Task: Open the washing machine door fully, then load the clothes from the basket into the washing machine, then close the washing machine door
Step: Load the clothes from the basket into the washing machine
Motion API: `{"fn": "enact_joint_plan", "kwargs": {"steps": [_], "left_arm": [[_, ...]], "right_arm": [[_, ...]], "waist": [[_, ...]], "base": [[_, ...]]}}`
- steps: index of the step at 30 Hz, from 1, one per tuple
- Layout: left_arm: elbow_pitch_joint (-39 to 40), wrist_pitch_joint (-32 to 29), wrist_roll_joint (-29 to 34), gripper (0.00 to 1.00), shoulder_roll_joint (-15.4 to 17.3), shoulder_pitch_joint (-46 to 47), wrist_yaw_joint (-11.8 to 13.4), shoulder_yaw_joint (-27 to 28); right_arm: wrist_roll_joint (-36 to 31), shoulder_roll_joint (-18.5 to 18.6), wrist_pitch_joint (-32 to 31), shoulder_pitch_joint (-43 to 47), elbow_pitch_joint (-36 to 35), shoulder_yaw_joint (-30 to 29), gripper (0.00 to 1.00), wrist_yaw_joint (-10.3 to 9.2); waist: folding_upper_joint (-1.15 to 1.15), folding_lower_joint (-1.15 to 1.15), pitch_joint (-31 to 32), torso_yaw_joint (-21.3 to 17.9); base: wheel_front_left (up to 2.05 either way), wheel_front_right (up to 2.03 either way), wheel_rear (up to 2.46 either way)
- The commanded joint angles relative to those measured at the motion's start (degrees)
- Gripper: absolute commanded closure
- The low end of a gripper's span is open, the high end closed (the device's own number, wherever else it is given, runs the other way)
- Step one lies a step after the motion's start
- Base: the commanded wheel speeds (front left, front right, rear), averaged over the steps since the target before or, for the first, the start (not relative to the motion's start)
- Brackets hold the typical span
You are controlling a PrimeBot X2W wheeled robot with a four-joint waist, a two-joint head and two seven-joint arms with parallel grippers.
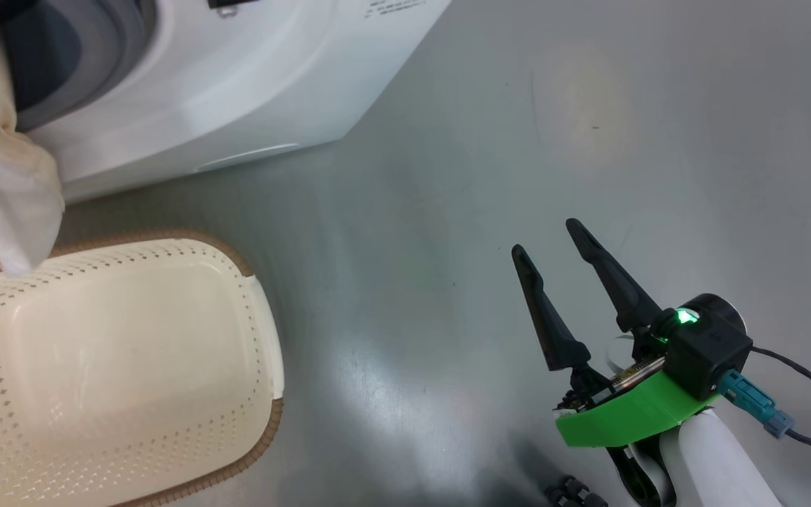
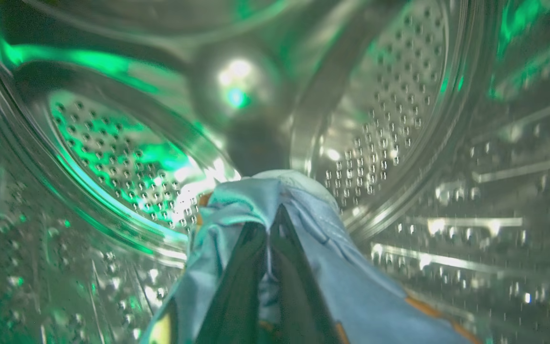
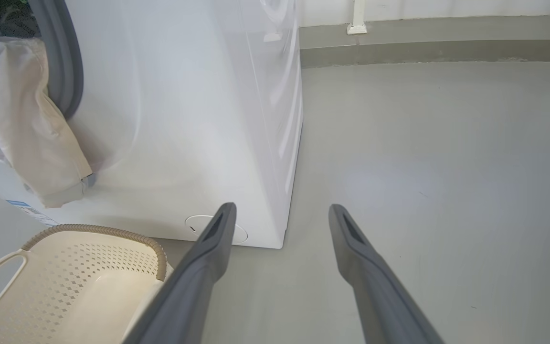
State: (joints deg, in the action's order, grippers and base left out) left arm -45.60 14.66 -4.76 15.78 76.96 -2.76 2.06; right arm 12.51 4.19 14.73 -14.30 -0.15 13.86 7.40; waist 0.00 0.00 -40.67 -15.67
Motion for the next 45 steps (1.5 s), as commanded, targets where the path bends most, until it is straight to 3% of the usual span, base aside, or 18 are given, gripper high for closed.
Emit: {"fn": "enact_joint_plan", "kwargs": {"steps": [1,20,21,23,24,25,26,27,45], "left_arm": [[-0.34,0.34,0.64,1.0,2.88,0.98,0.06,-0.13],[-17.28,0.31,1.99,1.0,2.54,7.09,2.46,-3.3],[-17.9,0.31,1.91,0.98,2.47,7.32,2.62,-3.34],[-19.13,0.31,1.82,0.65,2.35,7.66,3.1,-3.47],[-19.13,0.31,1.82,0.65,2.35,7.66,3.1,-3.47],[-19.79,0.31,1.74,0.53,2.29,7.78,3.39,-3.48],[-20.36,0.31,1.68,0.24,2.19,7.92,3.55,-3.56],[-20.82,0.31,1.62,0.01,2.09,8.07,3.69,-3.64],[-18.12,0.33,-2.21,0.0,-3.17,3.93,7.52,-2.03]], "right_arm": [[-0.94,0.31,0.27,1.14,-1.2,1.18,0.0,0.09],[-0.77,0.45,0.27,1.05,-0.56,1.26,0.0,0.09],[-0.76,0.43,0.27,1.05,-0.52,1.23,0.0,0.09],[-0.72,0.41,0.27,1.05,-0.43,1.14,0.0,0.09],[-0.72,0.41,0.27,1.05,-0.43,1.14,0.0,0.09],[-0.72,0.41,0.27,1.06,-0.37,1.08,0.0,0.09],[-0.73,0.4,0.27,1.08,-0.32,1.0,0.0,0.09],[-0.74,0.4,0.27,1.1,-0.29,0.94,0.0,0.09],[-0.63,0.67,0.27,0.53,-0.13,0.13,0.0,0.09]], "waist": [[0.0,0.0,-0.08,0.06],[0.0,0.0,1.05,1.02],[0.0,0.0,1.1,1.03],[0.0,0.0,1.31,1.1],[0.0,0.0,1.31,1.1],[0.0,0.0,1.45,1.16],[0.0,0.0,1.6,1.25],[0.0,0.0,1.74,1.35],[0.0,0.0,4.68,4.78]], "base": [[0.0,0.0,0.0],[0.0,0.0,0.0],[0.0,0.0,0.0],[0.0,0.0,0.0],[0.0,0.0,0.0],[0.0,0.0,0.0],[0.0,0.0,0.0],[0.0,0.0,0.0],[0.0,0.0,0.0]]}}
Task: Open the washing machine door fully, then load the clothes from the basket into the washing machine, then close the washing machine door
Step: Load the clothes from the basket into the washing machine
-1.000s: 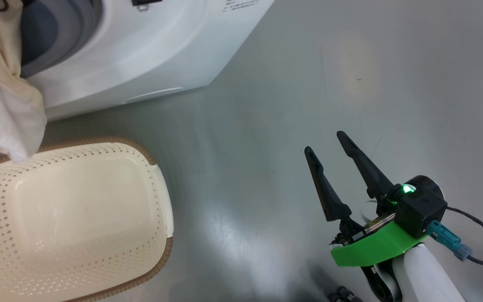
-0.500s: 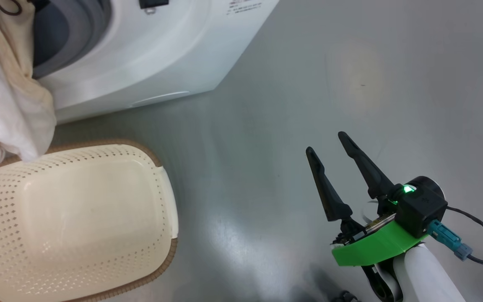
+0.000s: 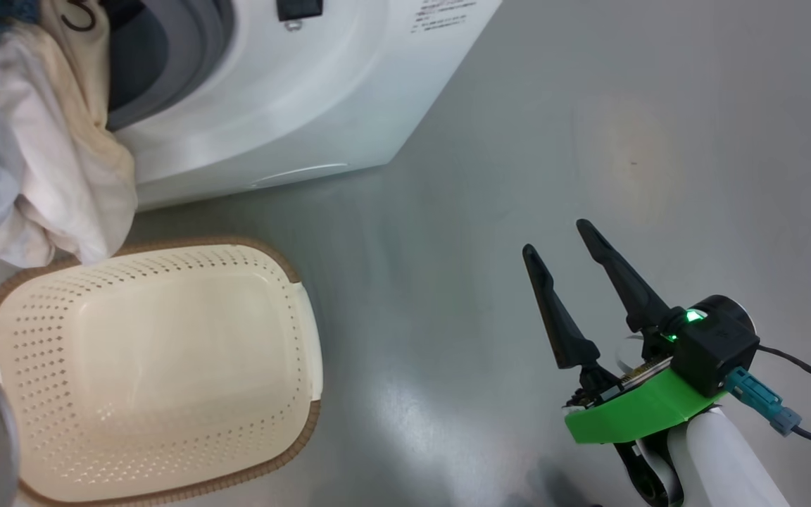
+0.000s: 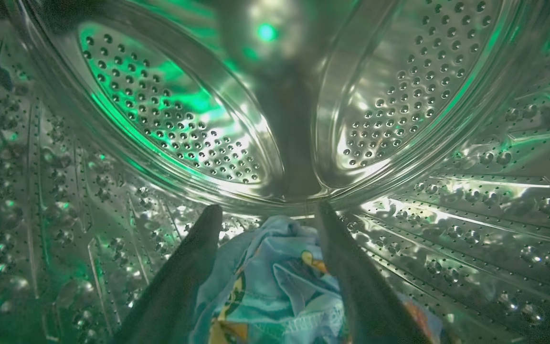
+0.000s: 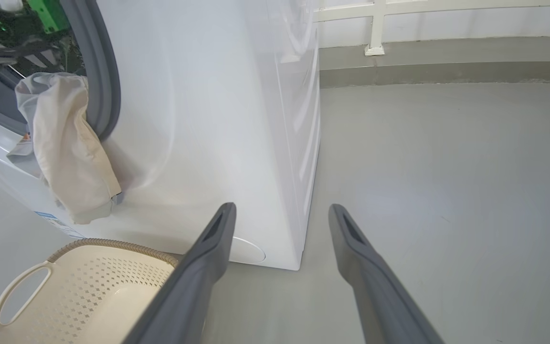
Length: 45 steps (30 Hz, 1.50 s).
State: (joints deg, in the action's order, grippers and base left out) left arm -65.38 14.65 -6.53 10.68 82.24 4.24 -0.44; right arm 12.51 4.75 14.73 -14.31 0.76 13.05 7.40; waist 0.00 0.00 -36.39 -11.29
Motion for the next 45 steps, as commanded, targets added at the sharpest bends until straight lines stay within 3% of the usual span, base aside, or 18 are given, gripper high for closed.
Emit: {"fn": "enact_joint_plan", "kwargs": {"steps": [1,12,31,45], "left_arm": [[1.96,0.34,-0.64,0.0,1.72,-1.79,0.63,0.59],[7.07,0.34,-1.6,0.0,-1.41,-6.71,1.93,0.87],[21.46,0.35,-3.17,0.0,-5.54,-23.29,-1.15,0.84],[37.86,0.35,-4.29,0.0,-7.13,-41.11,-2.65,0.47]], "right_arm": [[-0.62,0.12,0.27,0.53,-1.06,0.87,0.0,0.09],[-0.57,0.19,0.27,0.22,-1.19,0.19,0.0,0.09],[-0.87,0.97,0.27,1.67,-1.79,-3.85,0.0,0.09],[-1.14,1.75,0.27,4.1,-2.49,-6.24,0.0,0.09]], "waist": [[0.0,0.0,0.53,0.57],[0.0,0.0,2.22,2.89],[0.0,0.0,6.97,8.46],[0.0,0.0,9.92,10.79]], "base": [[0.0,0.0,0.0],[0.0,0.0,0.0],[0.0,0.0,0.0],[0.0,0.0,0.0]]}}
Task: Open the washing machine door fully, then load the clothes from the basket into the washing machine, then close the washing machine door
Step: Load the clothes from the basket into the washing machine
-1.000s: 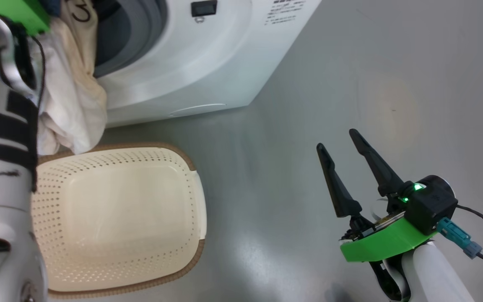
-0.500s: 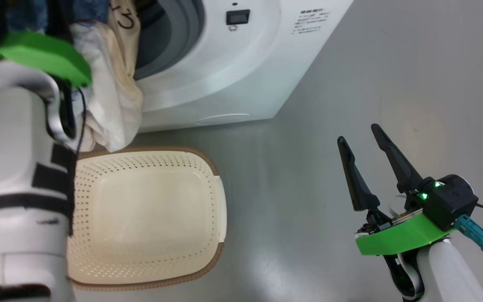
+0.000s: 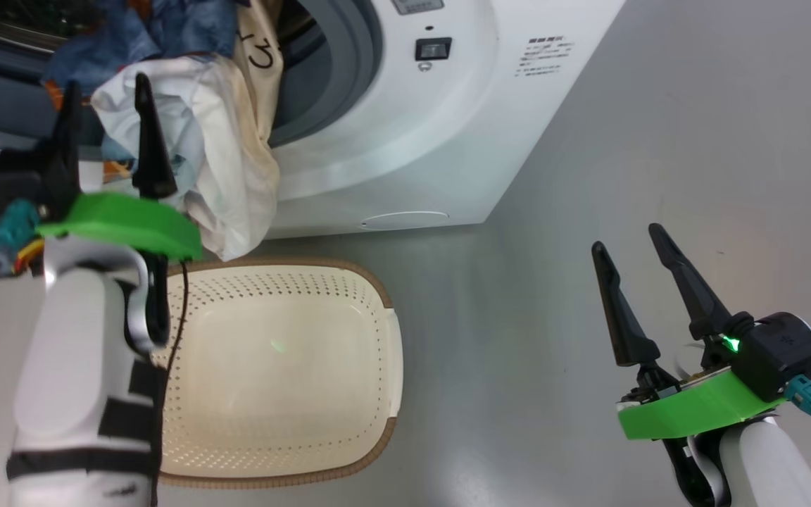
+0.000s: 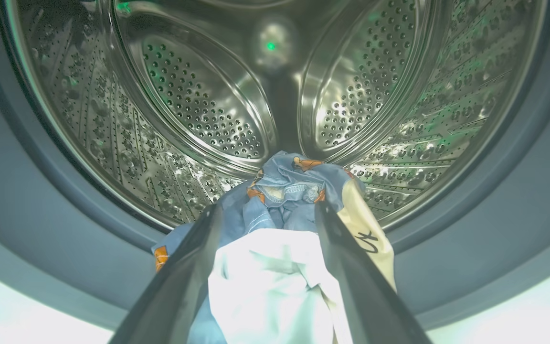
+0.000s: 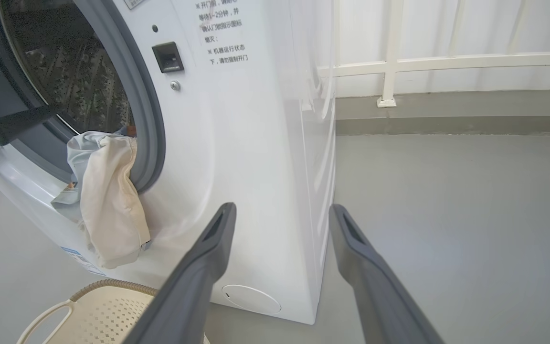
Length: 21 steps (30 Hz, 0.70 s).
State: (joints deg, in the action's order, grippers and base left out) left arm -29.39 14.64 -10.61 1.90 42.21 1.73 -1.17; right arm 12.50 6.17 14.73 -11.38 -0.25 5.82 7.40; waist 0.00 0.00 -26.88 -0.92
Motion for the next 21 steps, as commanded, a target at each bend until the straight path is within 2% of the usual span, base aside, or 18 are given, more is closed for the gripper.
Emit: {"fn": "enact_joint_plan", "kwargs": {"steps": [1,9,21], "left_arm": [[3.25,0.36,-0.25,0.0,1.61,-2.53,-0.2,1.13],[11.75,0.36,-0.53,0.0,1.3,-13.9,-0.71,0.34],[20.79,0.36,-0.6,0.0,1.06,-25.56,0.12,1.78]], "right_arm": [[-1.16,0.37,0.27,1.27,-1.53,0.84,0.0,0.09],[-1.27,0.54,0.27,1.98,-1.68,0.28,0.0,0.09],[-1.12,0.85,0.27,2.59,-2.25,-0.23,0.0,0.09]], "waist": [[0.0,0.0,0.54,0.56],[0.0,0.0,1.89,1.27],[0.0,0.0,2.94,1.14]], "base": [[0.0,0.0,0.0],[0.0,0.0,0.0],[0.0,0.0,0.0]]}}
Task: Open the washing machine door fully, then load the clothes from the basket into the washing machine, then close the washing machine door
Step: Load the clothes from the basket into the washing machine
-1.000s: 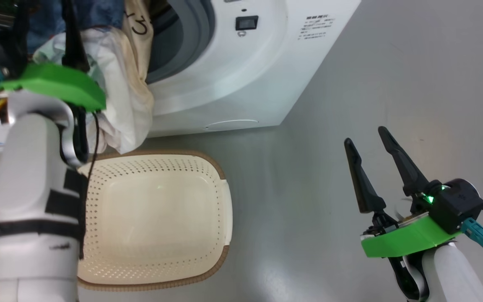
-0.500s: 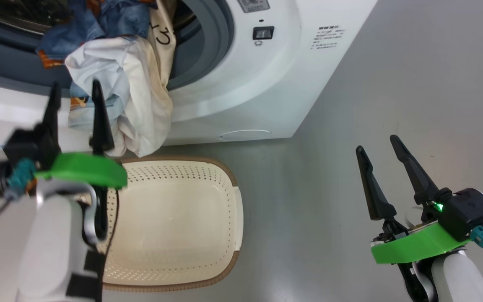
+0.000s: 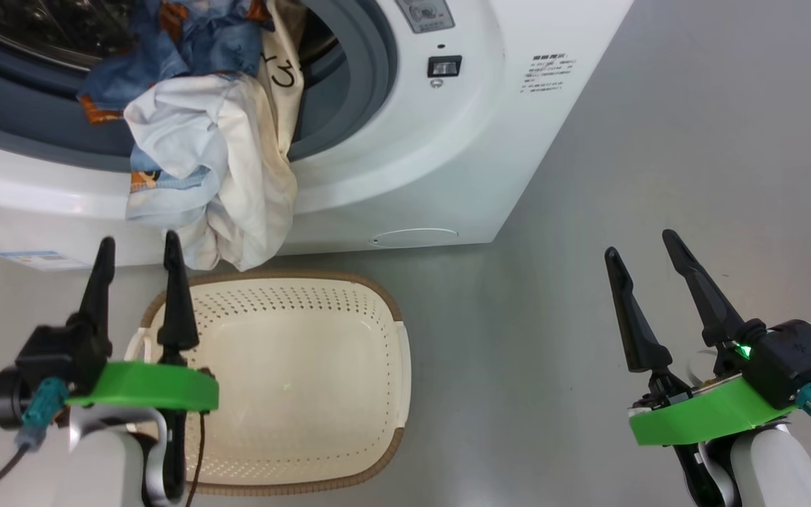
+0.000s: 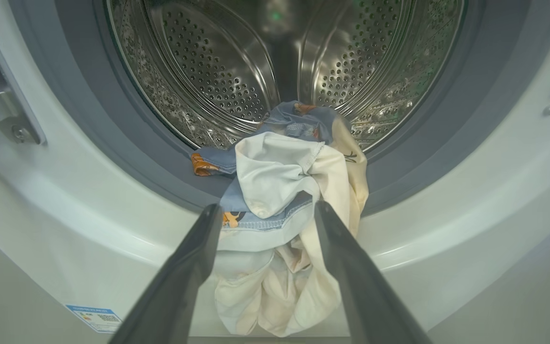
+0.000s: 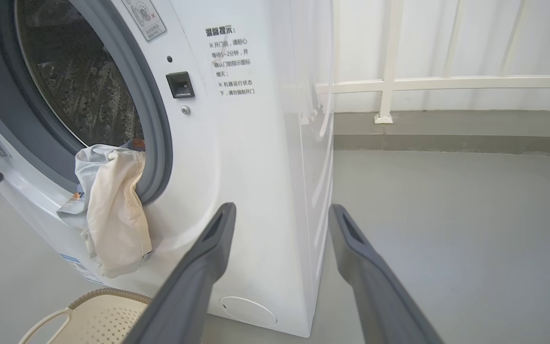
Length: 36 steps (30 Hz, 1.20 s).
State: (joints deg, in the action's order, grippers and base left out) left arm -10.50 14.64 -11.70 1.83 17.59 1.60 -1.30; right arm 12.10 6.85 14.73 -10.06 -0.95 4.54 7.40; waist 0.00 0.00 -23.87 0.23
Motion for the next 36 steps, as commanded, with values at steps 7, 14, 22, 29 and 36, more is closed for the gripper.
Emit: {"fn": "enact_joint_plan", "kwargs": {"steps": [7,14,22,29,36], "left_arm": [[4.36,0.36,0.76,0.0,1.08,-4.95,0.43,2.01],[6.41,0.36,0.09,0.0,1.06,-9.46,1.57,1.89],[7.98,0.36,-0.46,0.0,1.06,-13.01,2.25,1.55],[8.95,0.36,-0.67,0.0,1.05,-14.38,2.65,1.46],[9.23,0.36,-0.51,0.0,1.05,-14.67,2.67,1.72]], "right_arm": [[-0.74,0.15,0.27,1.44,-1.59,0.9,0.0,0.09],[-0.62,-0.14,0.27,3.2,-1.47,0.03,0.0,0.09],[-0.43,-0.38,0.27,4.35,-1.39,-0.18,0.0,0.09],[-0.36,-0.48,0.27,4.66,-1.33,-0.08,0.0,0.09],[-0.36,-0.53,0.27,4.63,-1.36,0.23,0.0,0.09]], "waist": [[0.0,0.0,0.05,-0.39],[0.0,0.0,1.33,-0.83],[0.0,0.0,2.1,-1.54],[0.0,0.0,2.37,-1.82],[0.0,0.0,2.14,-2.07]], "base": [[0.0,0.0,0.0],[0.0,0.0,0.0],[0.0,0.0,0.0],[0.0,0.0,0.0],[0.0,0.0,0.0]]}}
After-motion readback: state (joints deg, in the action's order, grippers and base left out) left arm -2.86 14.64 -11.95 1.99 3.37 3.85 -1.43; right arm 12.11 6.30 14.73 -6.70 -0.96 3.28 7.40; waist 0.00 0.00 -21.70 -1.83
